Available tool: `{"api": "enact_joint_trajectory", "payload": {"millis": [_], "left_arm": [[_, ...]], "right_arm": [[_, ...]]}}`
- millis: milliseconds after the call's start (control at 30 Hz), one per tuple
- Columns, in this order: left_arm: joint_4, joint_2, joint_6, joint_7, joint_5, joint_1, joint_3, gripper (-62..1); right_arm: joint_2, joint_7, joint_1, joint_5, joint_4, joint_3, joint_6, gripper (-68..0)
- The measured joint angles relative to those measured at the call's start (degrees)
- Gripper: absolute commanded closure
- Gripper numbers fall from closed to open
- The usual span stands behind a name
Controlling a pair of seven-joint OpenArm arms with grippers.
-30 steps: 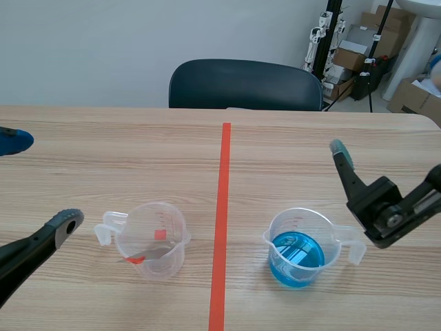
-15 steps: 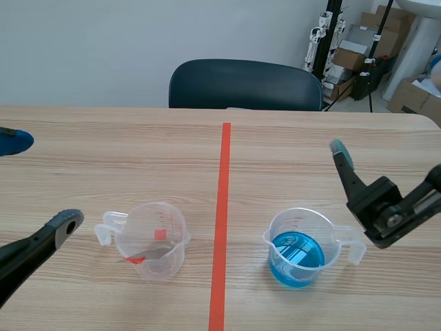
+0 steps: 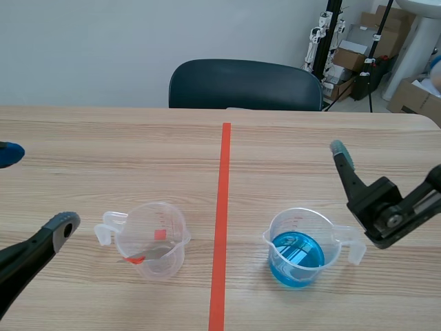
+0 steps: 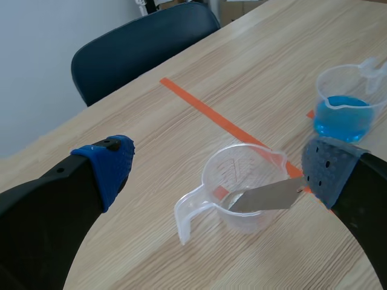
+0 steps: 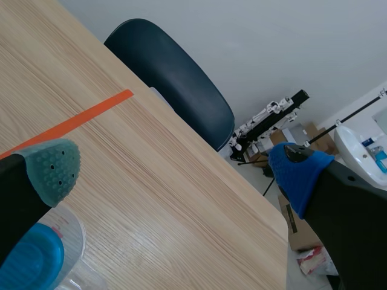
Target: Do the redox reaction experiment. lift the metal plate out of the left beaker
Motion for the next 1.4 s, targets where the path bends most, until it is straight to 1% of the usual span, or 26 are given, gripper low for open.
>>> {"api": "enact_joint_trajectory", "payload": {"millis": [67, 133, 200, 267, 333, 433, 467, 500, 533, 600, 633, 700, 833, 900, 933, 1033, 1067, 1133, 1233, 1367, 1400], "left_arm": [[-2.6, 1.8, -0.3, -0.2, 0.0, 0.0, 0.0, -58.1], [-6.0, 3.4, -1.7, -1.2, 0.0, 0.0, 0.0, -58.1], [-10.2, 4.9, -3.3, -5.4, 0.4, 0.0, 0.0, -58.1], [-14.4, 6.3, -5.5, -8.5, 1.5, 0.0, 0.0, -58.1], [-18.8, 7.6, -7.7, -11.8, 1.5, 0.0, 0.0, -58.1], [-25.4, 9.8, -9.9, -18.3, 1.8, 0.0, 0.1, -58.1], [-27.4, 10.5, -10.3, -20.2, 2.3, 0.0, 0.1, -58.1], [-29.3, 11.3, -10.3, -22.4, 3.8, 0.0, 0.1, -58.1], [-31.1, 12.1, -10.3, -24.4, 5.0, 0.0, 0.1, -58.1], [-34.6, 13.5, -10.3, -28.7, 6.9, 0.0, 0.1, -58.1], [-36.2, 14.3, -10.3, -30.7, 7.8, 0.0, 0.1, -58.1], [-39.2, 15.6, -10.3, -34.5, 10.0, 0.2, 0.1, -58.1], [-43.6, 19.5, -10.4, -43.2, 13.8, 1.4, 0.1, -58.1], [-45.6, 21.9, -10.4, -46.9, 16.7, 1.9, 0.1, -58.1], [-46.5, 23.2, -9.8, -48.1, 17.9, 2.0, 0.1, -58.1], [-47.6, 27.3, -8.1, -50.7, 21.1, 2.1, 0.1, -58.1], [-47.6, 28.7, -7.3, -51.5, 21.9, 2.0, 0.2, -58.1], [-47.4, 30.7, -7.2, -51.9, 22.5, 1.5, 0.2, -58.1], [-47.1, 32.7, -7.2, -52.0, 23.9, -0.5, 0.2, -58.1], [-46.9, 34.6, -7.2, -51.7, 27.4, -4.7, 0.3, -58.1], [-46.9, 35.0, -7.1, -51.7, 28.9, -5.9, 0.3, -58.1]], "right_arm": [[0.0, 0.0, 0.0, 0.0, 0.0, 0.0, 0.0, -67.9], [0.0, -0.2, 0.0, 0.0, 0.0, 0.0, 0.0, -67.9], [0.0, -0.4, 0.0, 0.0, 0.0, 0.0, 0.0, -67.9], [0.0, -0.8, 0.0, 0.0, 0.0, 0.0, 0.0, -67.9], [0.0, -1.1, 0.0, 0.0, 0.0, 0.0, 0.0, -67.9], [0.0, -1.0, 0.0, 0.0, 0.0, 0.0, 0.0, -67.9], [0.0, -0.8, 0.0, 0.0, 0.0, 0.0, 0.0, -67.9], [0.1, -0.4, 0.0, 0.0, 0.0, 0.0, 0.3, -67.9], [0.6, 0.3, 0.0, 0.0, 0.0, 0.0, 1.1, -67.9], [2.8, 1.5, 0.0, 0.0, 0.0, 0.0, 4.5, -67.9], [4.3, 1.9, 0.0, 0.0, 0.0, 0.0, 5.7, -67.9], [7.8, 3.3, 0.0, 0.0, 0.0, -0.4, 6.1, -67.9], [14.4, 3.2, 0.0, 0.0, 0.0, -2.2, 6.4, -67.9], [17.2, 3.2, 0.0, 0.0, 0.0, -2.5, 6.4, -67.9], [18.6, 3.2, 0.0, 0.0, 0.0, -2.6, 6.4, -67.9], [22.5, 3.3, 0.0, 0.0, 0.0, -3.0, 6.8, -67.9], [24.1, 3.3, 0.0, 0.0, 0.0, -3.2, 7.3, -67.9], [26.6, 3.3, 0.0, 0.0, 0.0, -3.7, 7.5, -67.9], [29.9, 3.3, 0.0, 0.0, -0.6, -4.5, 7.5, -67.9], [33.9, 4.9, 0.0, 0.0, -1.7, -5.7, 7.5, -67.9], [35.0, 6.1, 0.0, 0.0, -2.0, -6.1, 7.5, -67.9]]}}
